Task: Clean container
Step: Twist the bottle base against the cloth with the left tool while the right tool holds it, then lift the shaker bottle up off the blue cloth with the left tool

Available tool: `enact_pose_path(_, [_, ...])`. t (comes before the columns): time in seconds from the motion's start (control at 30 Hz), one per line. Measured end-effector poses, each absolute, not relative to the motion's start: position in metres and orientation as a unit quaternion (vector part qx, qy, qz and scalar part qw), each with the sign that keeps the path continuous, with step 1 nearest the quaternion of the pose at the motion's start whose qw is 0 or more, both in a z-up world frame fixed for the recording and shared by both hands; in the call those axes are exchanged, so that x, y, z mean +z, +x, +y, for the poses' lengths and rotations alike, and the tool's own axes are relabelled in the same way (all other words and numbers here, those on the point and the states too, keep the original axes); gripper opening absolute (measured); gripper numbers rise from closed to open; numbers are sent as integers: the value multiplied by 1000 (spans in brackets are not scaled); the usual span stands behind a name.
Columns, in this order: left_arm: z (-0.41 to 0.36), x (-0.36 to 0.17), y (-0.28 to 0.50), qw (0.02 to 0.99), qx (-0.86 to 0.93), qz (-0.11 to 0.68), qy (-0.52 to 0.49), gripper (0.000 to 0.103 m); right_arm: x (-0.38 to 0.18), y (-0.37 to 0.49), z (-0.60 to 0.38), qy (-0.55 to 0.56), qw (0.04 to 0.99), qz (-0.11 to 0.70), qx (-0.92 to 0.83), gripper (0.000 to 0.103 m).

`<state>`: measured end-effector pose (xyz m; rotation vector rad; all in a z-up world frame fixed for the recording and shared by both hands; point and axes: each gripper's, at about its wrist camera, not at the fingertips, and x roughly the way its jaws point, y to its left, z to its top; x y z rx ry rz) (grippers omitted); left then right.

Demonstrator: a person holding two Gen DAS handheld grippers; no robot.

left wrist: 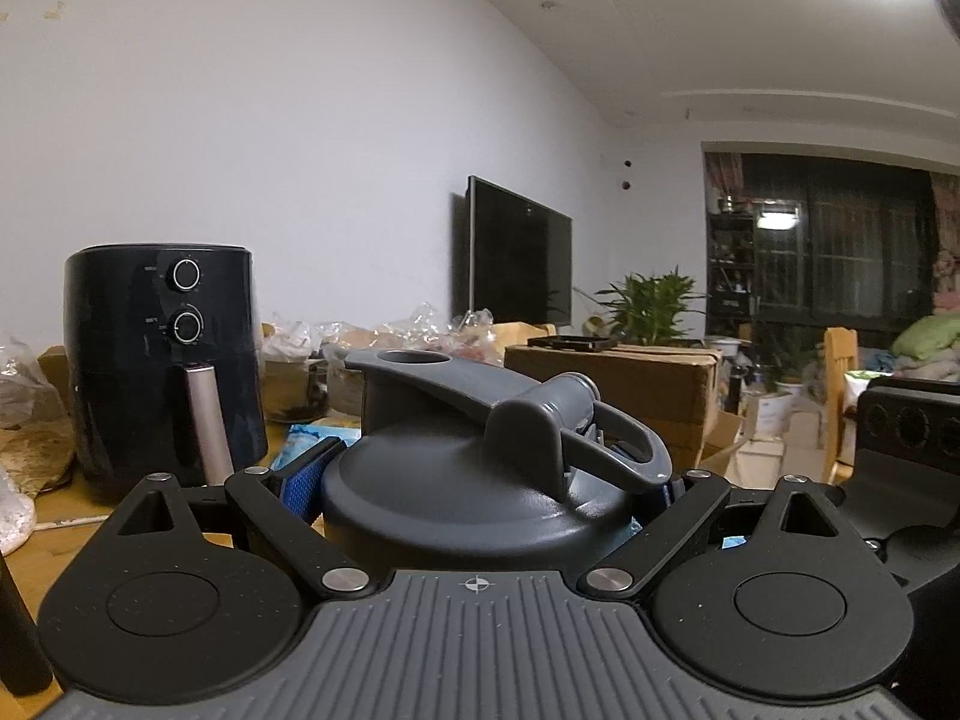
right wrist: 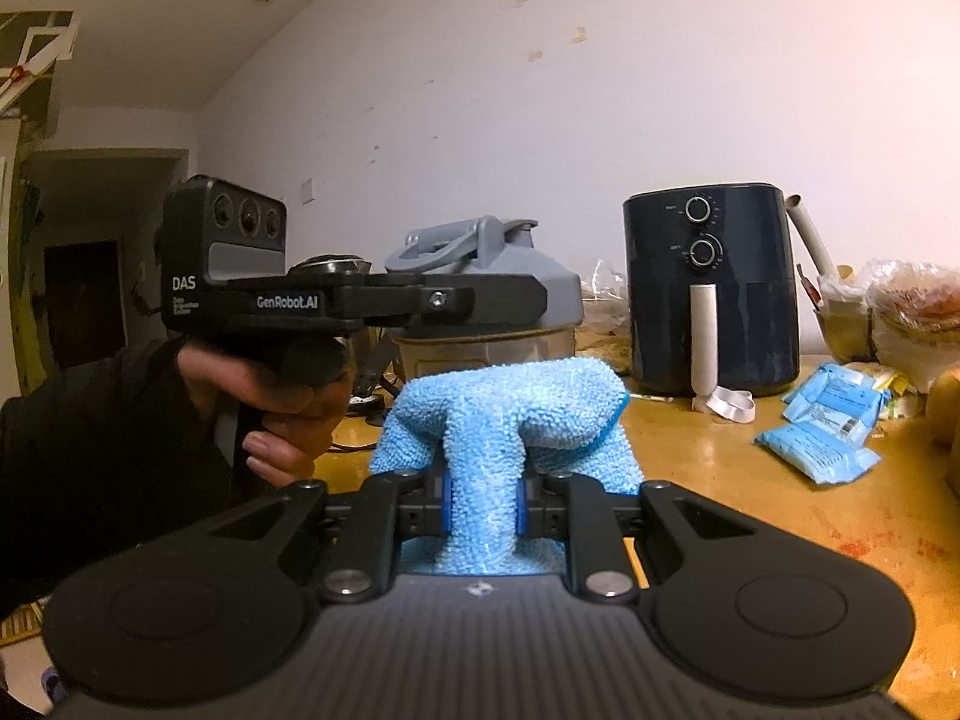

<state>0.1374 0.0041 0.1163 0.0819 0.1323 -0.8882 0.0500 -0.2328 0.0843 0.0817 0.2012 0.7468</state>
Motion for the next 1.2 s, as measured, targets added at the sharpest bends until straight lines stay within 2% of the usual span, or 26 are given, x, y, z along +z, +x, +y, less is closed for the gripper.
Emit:
enact_pose_path(0.53, [4, 118, 139, 899, -431, 70, 39, 95, 98, 58, -226, 4, 929, 84, 360, 19])
enact_pose_path(1.2, [5, 115, 139, 899, -430, 72, 33, 95, 67, 69, -225, -6, 918, 132, 375, 16])
